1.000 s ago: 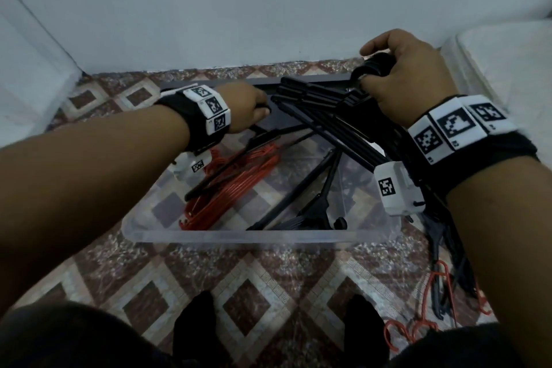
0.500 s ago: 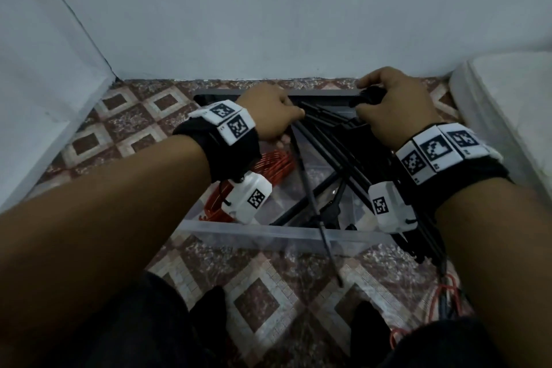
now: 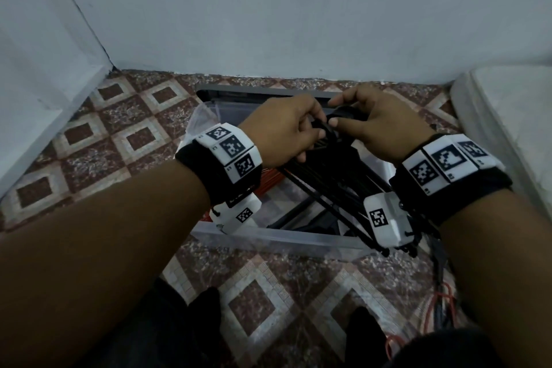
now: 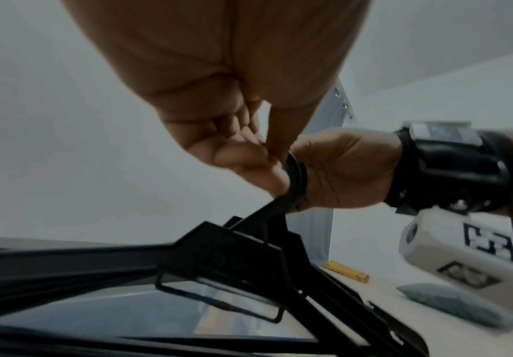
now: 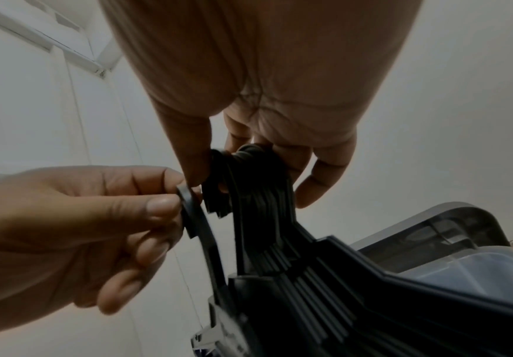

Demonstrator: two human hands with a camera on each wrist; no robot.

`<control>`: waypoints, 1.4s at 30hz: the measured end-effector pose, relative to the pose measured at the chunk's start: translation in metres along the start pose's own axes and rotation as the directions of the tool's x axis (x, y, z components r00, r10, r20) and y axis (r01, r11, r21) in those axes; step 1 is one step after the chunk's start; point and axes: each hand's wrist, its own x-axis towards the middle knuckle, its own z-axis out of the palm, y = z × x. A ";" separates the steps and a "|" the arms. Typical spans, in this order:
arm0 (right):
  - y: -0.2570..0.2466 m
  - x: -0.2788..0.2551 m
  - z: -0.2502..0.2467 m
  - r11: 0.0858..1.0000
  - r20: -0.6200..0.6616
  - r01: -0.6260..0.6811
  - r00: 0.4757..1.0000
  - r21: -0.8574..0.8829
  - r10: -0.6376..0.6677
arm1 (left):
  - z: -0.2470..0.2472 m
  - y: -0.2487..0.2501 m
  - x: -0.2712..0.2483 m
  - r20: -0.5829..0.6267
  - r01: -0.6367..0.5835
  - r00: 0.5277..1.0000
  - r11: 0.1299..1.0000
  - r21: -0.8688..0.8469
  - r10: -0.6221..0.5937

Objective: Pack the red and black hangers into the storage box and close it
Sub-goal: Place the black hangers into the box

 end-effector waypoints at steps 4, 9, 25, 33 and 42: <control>-0.002 0.003 0.003 0.998 0.018 0.022 1.000 0.060 -0.023 | -0.002 -0.005 0.003 -0.146 -0.085 0.984 0.985 0.148 0.107; -0.002 0.003 0.004 0.991 0.041 0.031 0.998 0.128 -0.036 | -0.004 -0.010 0.005 -0.219 -0.145 0.957 0.969 0.199 0.188; -0.015 -0.004 0.000 0.997 -0.042 0.051 0.998 -0.049 -0.053 | -0.002 -0.044 0.007 -0.093 -0.090 0.989 0.959 0.269 0.119; -0.025 -0.009 -0.006 0.993 -0.094 0.103 0.991 0.064 -0.097 | 0.012 -0.070 0.013 0.060 -0.047 0.998 0.831 0.554 0.017; -0.001 -0.007 -0.017 0.961 -0.071 0.053 0.995 -0.271 -0.075 | 0.006 -0.064 0.021 0.042 -0.074 0.997 0.743 0.665 0.062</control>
